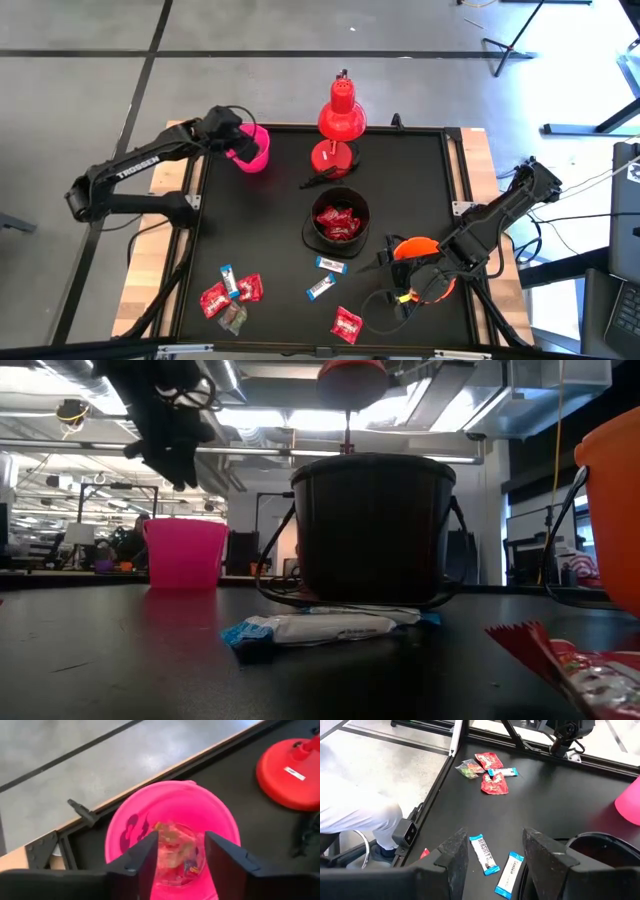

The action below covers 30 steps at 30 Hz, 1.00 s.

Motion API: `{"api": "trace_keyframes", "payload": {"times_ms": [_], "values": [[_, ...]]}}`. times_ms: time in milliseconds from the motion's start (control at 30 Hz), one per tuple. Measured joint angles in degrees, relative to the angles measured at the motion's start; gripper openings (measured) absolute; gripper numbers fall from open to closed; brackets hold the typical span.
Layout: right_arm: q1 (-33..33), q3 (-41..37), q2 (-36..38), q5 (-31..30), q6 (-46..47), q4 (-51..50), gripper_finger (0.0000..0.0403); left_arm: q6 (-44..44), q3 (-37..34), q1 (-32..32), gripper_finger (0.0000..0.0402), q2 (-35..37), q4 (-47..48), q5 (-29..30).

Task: Organize candy in baskets
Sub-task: Put the red candy into the black bucket

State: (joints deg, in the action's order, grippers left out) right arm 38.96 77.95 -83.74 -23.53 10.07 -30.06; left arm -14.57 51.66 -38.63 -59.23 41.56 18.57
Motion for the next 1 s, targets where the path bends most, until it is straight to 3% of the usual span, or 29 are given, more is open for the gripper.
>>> {"api": "trace_keyframes", "payload": {"times_ms": [100, 233, 433, 567, 733, 867, 1000], "values": [[0.0, 0.0, 0.0, 0.0, 0.2, 0.0, 0.0179, 1.7, 0.4, 0.0, 0.0177, -0.4, -0.8, -3.4], [0.0, 0.0, -0.4, -1.0, 0.6, 0.7, 0.0179, 5.7, 4.0, 1.8, 0.0192, 1.1, -3.2, -14.3], [0.0, 0.0, -4.7, 2.0, -0.5, 4.7, 0.0179, 7.2, 8.6, 11.8, 0.0182, 5.4, -9.0, -26.7], [0.1, 0.0, -8.6, 5.8, 0.6, 6.0, 0.0179, 7.3, 8.6, 22.3, 0.0169, 7.7, -12.3, -25.7], [0.1, 0.0, -15.4, 13.6, 2.0, 7.5, 0.0179, 5.9, 7.6, 35.6, 0.0159, 7.5, -15.7, -16.5], [0.1, 0.0, -20.4, 20.5, 5.6, 6.7, 0.0179, 8.2, 5.1, 44.0, 0.0158, 6.0, -23.5, -13.7], [0.1, 0.0, -24.4, 22.7, 6.1, 7.2, 0.0179, 11.7, 3.2, 52.0, 0.0158, 4.6, -35.8, -13.5]]}}
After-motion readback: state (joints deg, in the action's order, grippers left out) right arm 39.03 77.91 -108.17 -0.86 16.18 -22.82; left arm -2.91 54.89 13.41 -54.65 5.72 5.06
